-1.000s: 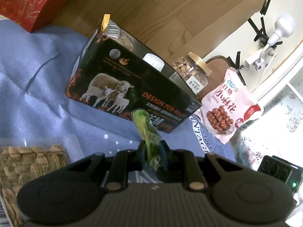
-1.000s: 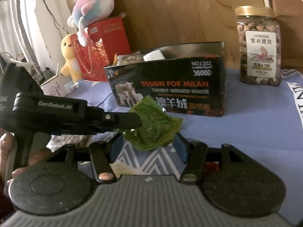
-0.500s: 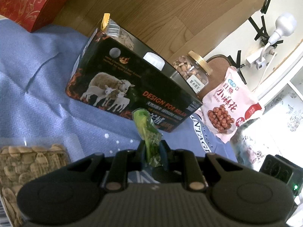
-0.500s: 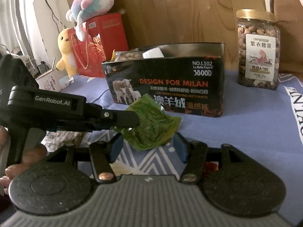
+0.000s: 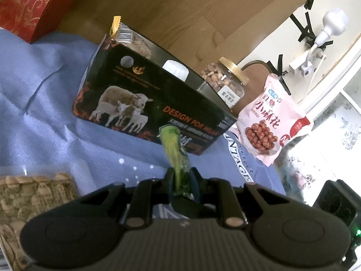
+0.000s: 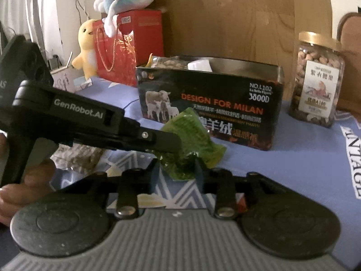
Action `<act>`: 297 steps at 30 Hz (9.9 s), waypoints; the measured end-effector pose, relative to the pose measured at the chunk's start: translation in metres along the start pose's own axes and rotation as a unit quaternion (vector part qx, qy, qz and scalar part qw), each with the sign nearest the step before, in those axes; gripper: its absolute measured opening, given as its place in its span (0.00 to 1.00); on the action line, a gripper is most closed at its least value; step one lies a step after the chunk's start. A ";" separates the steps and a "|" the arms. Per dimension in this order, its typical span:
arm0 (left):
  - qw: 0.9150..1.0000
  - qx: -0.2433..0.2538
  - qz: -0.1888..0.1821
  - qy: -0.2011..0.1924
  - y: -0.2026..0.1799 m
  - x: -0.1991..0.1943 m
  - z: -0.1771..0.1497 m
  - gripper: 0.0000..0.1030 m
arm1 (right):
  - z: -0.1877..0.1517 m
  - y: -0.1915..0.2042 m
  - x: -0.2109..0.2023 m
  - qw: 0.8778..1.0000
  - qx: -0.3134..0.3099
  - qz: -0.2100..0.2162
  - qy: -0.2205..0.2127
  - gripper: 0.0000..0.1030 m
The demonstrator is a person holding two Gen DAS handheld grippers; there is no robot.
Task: Organize snacks
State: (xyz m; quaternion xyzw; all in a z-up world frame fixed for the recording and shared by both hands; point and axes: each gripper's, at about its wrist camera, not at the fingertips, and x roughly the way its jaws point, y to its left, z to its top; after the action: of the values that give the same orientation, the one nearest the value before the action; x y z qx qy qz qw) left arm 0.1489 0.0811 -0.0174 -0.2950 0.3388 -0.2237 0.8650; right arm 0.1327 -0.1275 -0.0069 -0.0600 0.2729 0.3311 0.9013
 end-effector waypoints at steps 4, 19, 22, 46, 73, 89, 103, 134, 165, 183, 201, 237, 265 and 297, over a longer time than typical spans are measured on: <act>1.000 -0.009 0.000 0.002 0.001 0.000 0.000 0.16 | 0.000 -0.002 0.000 1.000 0.007 0.003 0.001 0.36; 1.000 0.019 -0.023 -0.003 -0.007 -0.003 -0.002 0.12 | -0.001 -0.007 0.001 0.999 0.033 -0.018 0.004 0.15; 0.999 0.025 -0.019 -0.005 -0.009 -0.004 -0.002 0.12 | -0.001 -0.009 0.000 0.999 0.036 -0.015 0.003 0.13; 0.999 -0.042 0.008 0.007 0.002 -0.003 0.006 0.29 | -0.007 0.011 -0.012 0.997 -0.026 -0.066 -0.021 0.12; 0.995 -0.022 -0.091 -0.036 -0.057 -0.008 0.099 0.04 | 0.043 -0.047 -0.055 0.982 0.119 -0.025 -0.143 0.07; 0.997 0.017 0.036 0.060 -0.031 -0.073 -0.034 0.28 | -0.021 0.016 -0.042 0.997 -0.036 0.054 0.044 0.82; 0.998 -0.026 0.041 0.038 -0.010 -0.089 -0.040 0.40 | -0.025 0.032 -0.035 0.998 -0.014 0.057 0.027 0.43; 0.999 0.006 0.001 -0.045 -0.058 0.016 0.104 0.46 | 0.086 -0.045 -0.023 0.990 0.035 -0.028 -0.133 0.40; 0.989 -0.066 0.121 -0.055 0.046 -0.132 -0.026 0.46 | 0.026 0.018 0.017 0.978 0.154 0.134 0.042 0.53; 0.987 -0.064 0.133 -0.063 0.040 -0.104 -0.030 0.28 | 0.007 -0.008 0.005 0.950 0.239 0.202 -0.014 0.33; 0.993 -0.031 0.098 -0.056 0.032 -0.091 -0.035 0.32 | 0.002 -0.007 0.027 0.942 0.278 0.181 0.041 0.17; 0.993 -0.009 0.108 -0.041 -0.031 0.033 0.140 0.49 | 0.103 -0.057 -0.005 0.968 0.236 0.044 -0.079 0.45; 0.995 -0.054 -0.018 0.084 -0.024 0.003 -0.019 0.51 | -0.040 -0.084 -0.078 0.931 0.357 0.066 -0.021 0.36; 0.994 -0.100 -0.034 0.010 0.026 -0.018 -0.019 0.22 | -0.004 -0.023 -0.025 0.961 0.248 0.123 -0.007 0.27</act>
State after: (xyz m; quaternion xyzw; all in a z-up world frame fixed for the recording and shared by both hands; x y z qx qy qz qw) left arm 0.1278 0.1037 -0.0371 -0.3894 0.3582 -0.2207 0.8194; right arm 0.1300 -0.1604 0.0012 0.2019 0.3459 0.3619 0.8418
